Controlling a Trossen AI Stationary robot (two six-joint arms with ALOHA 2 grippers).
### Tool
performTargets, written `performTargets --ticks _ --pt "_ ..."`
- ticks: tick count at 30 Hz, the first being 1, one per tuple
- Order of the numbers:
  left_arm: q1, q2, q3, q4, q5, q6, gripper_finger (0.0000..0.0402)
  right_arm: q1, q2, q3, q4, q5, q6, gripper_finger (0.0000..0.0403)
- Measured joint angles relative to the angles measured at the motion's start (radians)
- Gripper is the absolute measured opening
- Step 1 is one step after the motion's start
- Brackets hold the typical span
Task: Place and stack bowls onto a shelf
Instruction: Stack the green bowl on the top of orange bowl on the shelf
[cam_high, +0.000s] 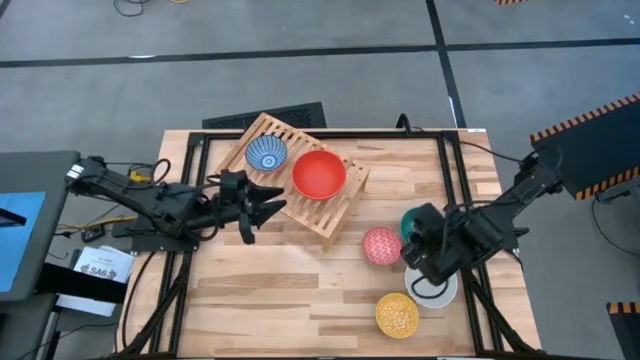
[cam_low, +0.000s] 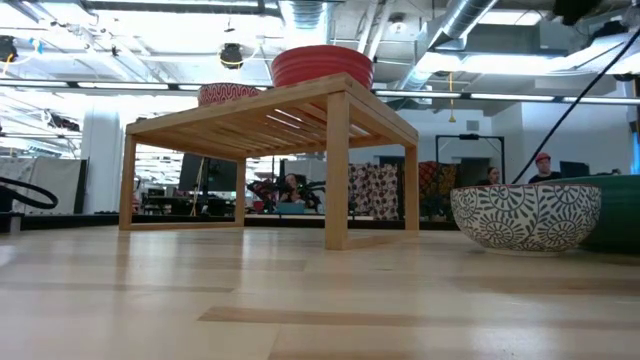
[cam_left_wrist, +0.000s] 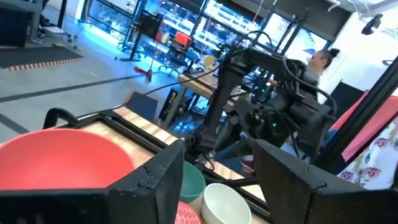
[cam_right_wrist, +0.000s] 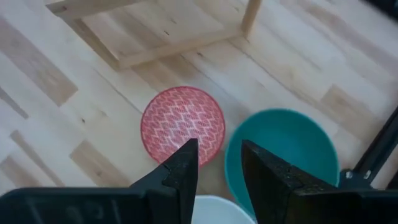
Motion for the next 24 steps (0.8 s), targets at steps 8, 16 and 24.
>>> performTargets --ticks 8,16,24 --pt "0.0 -0.009 0.0 -0.055 0.03 -0.004 0.0176 -0.046 -0.152 -0.129 0.198 -0.053 -0.119 0.0146" --pt "0.0 -0.009 0.0 -0.054 0.031 -0.005 0.0176 -0.142 -0.17 -0.234 0.427 -0.169 -0.333 0.0148" --pt "0.0 -0.009 0.0 -0.053 0.031 -0.057 0.0176 -0.203 -0.193 -0.317 0.382 -0.269 -0.388 0.0152"
